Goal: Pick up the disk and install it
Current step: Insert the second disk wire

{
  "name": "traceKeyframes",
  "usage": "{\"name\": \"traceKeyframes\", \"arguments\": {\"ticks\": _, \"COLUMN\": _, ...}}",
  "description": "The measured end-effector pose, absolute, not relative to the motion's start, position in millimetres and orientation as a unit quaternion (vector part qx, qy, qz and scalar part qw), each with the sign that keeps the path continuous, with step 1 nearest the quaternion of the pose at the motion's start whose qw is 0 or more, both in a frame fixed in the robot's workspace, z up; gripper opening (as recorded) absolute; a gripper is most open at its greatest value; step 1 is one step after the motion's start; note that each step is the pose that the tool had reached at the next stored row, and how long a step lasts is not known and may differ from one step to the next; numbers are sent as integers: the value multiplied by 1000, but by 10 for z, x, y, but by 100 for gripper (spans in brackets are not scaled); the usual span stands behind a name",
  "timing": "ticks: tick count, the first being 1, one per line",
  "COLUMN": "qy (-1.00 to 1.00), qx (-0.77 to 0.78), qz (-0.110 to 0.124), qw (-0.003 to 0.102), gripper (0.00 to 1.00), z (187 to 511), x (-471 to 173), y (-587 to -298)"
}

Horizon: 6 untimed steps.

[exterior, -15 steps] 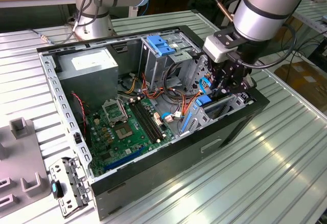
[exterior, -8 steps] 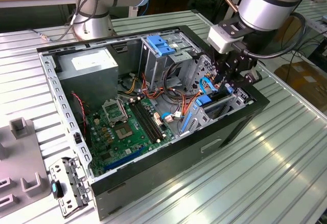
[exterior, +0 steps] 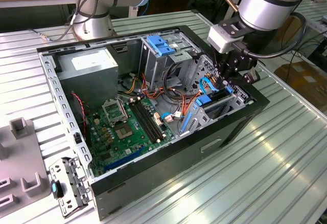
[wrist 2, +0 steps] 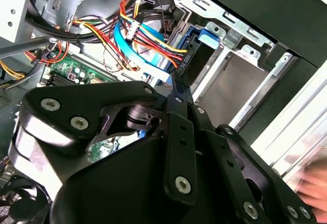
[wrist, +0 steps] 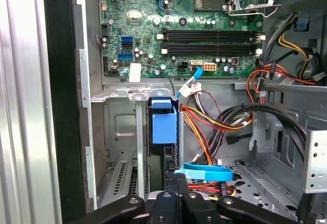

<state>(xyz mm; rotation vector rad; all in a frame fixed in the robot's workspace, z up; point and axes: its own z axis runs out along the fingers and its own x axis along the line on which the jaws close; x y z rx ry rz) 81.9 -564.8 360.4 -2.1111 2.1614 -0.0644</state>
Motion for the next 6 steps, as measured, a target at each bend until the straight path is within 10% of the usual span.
{"name": "traceKeyframes", "arguments": {"ticks": 6, "qy": 714, "qx": -697, "qz": -21, "qw": 60, "gripper": 11, "z": 3612, "x": 819, "y": -5648}}
